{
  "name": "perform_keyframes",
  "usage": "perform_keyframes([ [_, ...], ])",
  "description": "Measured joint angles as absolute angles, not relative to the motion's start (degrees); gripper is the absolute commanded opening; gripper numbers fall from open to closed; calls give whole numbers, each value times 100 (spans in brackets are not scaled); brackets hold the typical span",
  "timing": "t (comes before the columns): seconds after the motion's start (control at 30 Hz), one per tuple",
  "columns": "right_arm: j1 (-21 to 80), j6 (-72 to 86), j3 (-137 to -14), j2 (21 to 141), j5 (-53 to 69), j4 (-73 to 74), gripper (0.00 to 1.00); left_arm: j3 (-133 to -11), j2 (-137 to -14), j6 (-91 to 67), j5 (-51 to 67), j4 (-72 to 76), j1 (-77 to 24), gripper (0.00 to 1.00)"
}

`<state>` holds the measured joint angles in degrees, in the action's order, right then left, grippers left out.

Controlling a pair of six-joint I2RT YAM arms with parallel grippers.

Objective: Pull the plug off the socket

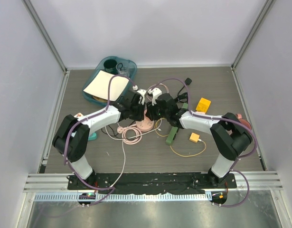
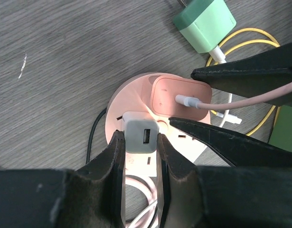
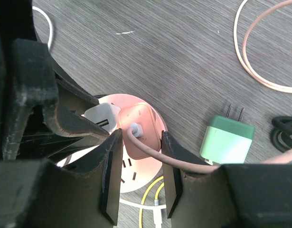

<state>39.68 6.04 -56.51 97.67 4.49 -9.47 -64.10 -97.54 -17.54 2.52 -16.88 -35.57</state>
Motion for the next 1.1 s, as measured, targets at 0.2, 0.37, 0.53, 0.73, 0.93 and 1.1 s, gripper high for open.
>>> perform_keyframes([
  [0.2, 3669, 1267, -5382, 9699, 672, -1369, 1, -6405, -9839, -1752, 23, -1500, -3627, 0],
  [0.37, 3463, 1697, -5207, 9699, 982, -1734, 1, -6407, -9891, -1754, 16, -1330, -3640, 0],
  [0.53, 3645, 1566, -5218, 9620, 663, -1743, 1, -6436, -9913, -1776, 3, -1356, -3638, 0],
  [0.73, 3791, 1332, -5336, 9233, 475, -1653, 9, -6495, -9981, -1780, -12, -1308, -3649, 0],
  [0.93, 3774, 926, -5520, 9065, 545, -1437, 44, -6512, -10003, -1817, -34, -1286, -3636, 0],
  [1.1, 3715, 696, -5524, 9065, 637, -1365, 44, -6512, -10001, -1798, -30, -1282, -3638, 1],
])
